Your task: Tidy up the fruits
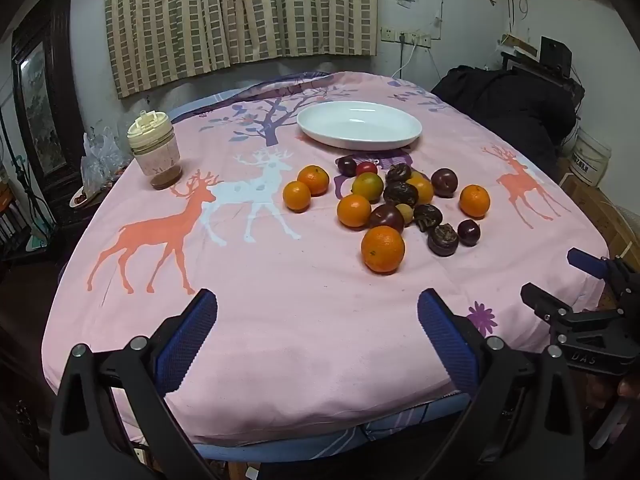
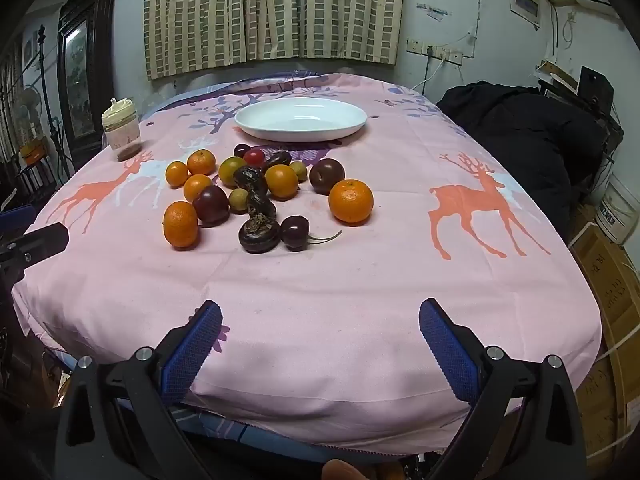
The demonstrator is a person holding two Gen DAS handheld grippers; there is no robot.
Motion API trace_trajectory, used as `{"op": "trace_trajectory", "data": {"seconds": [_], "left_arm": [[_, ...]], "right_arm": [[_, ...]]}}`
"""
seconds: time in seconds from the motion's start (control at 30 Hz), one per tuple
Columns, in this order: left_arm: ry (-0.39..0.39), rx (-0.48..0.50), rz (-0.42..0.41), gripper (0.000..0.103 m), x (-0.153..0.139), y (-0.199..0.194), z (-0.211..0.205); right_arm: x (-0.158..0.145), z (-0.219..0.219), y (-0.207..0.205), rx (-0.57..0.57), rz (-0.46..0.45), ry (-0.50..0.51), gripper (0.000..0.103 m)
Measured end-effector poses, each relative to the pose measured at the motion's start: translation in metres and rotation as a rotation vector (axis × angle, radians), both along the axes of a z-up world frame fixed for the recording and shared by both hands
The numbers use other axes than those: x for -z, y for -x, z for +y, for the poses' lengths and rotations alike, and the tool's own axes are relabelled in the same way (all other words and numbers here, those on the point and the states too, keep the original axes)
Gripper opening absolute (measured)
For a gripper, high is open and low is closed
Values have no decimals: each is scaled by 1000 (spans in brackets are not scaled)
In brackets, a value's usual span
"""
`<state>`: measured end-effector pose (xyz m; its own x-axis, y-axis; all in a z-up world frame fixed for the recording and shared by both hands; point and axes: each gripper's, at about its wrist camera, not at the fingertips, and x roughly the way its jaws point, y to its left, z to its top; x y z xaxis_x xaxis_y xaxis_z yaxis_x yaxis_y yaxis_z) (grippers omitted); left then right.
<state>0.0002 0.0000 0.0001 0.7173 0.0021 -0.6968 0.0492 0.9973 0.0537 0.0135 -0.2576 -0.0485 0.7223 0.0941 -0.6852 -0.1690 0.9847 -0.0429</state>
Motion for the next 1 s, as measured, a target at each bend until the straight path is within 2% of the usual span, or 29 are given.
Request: {"op": "trace_trajectory", "data": {"seconds": [0.1,1.0], "left_arm": [[23,0,-19,98,-1,1,1],[10,-1,-9,98,2,3,3]], "right_arm": [[0,0,0,4,-4,7,99],[1,2,0,1,1,1,99]]}}
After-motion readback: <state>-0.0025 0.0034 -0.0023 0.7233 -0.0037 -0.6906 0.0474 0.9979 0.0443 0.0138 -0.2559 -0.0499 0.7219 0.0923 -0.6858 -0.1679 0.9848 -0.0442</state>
